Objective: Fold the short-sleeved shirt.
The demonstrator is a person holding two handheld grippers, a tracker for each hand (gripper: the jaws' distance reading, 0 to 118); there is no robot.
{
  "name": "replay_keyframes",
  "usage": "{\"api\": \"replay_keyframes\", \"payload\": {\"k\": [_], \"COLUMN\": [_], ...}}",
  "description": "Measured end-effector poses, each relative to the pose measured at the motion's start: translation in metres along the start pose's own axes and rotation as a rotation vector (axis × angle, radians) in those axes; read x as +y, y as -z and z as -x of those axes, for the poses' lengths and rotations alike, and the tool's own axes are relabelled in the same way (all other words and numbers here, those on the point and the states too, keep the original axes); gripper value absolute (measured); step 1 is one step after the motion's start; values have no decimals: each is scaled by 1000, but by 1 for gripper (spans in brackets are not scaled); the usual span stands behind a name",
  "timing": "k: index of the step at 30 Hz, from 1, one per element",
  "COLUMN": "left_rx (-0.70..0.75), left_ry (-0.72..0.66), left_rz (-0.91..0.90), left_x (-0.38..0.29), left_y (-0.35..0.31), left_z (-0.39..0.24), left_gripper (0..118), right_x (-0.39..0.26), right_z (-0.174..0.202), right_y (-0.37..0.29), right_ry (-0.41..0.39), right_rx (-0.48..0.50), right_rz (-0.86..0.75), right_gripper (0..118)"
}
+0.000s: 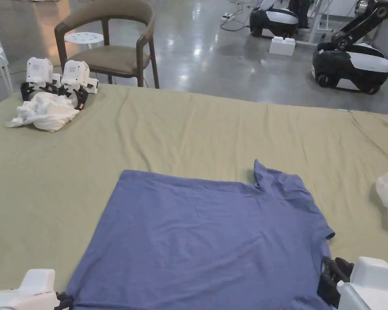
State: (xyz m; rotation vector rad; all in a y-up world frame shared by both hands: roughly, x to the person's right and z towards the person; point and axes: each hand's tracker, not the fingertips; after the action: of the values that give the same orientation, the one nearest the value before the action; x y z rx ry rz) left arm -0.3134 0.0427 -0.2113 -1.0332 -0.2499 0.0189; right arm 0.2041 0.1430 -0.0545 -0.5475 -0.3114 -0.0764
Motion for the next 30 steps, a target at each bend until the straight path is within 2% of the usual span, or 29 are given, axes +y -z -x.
{"api": "replay_keyframes", "payload": {"k": [2, 5, 9, 16, 18, 20, 21, 22, 23, 24, 27, 30], "left_rx": [-6, -1, 11, 21, 21, 21, 20, 19, 17, 16, 16, 5], "left_ry": [-7, -12, -24, -21, -23, -27, -28, -31, -35, -38, -40, -50], "left_rz": [-16, -42, -68, -58, -56, -55, -55, -55, -54, -56, -59, -93], "left_x": [0, 2, 6, 2, 1, 1, 1, 1, 1, 2, 5, 15], "left_y": [-6, -14, -23, -23, -23, -20, -20, -20, -20, -21, -23, -25], "left_z": [1, 2, 4, -2, -4, 0, 0, 0, 0, -2, -5, -1], "left_gripper": [0, 0, 0, 0, 0, 0, 0, 0, 0, 0, 0, 0], "right_x": [-3, -11, -36, -91, -105, -112, -111, -109, -106, -105, -97, -81], "right_z": [-17, -41, -60, -63, -62, -59, -58, -55, -55, -54, -54, -52], "right_y": [-6, -11, -13, 16, 29, 35, 33, 31, 31, 31, 29, 18], "right_ry": [-13, -45, -48, -28, -19, -18, -22, -32, -42, -40, -49, -79], "right_rx": [-18, -35, -42, -3, 14, 18, 19, 16, 33, 51, 38, 14], "right_rz": [64, 197, 322, 516, 557, 558, 536, 533, 530, 524, 538, 486], "right_gripper": [50, 51, 53, 53, 49, 35, 32, 24, 6, 5, 5, 5]}}
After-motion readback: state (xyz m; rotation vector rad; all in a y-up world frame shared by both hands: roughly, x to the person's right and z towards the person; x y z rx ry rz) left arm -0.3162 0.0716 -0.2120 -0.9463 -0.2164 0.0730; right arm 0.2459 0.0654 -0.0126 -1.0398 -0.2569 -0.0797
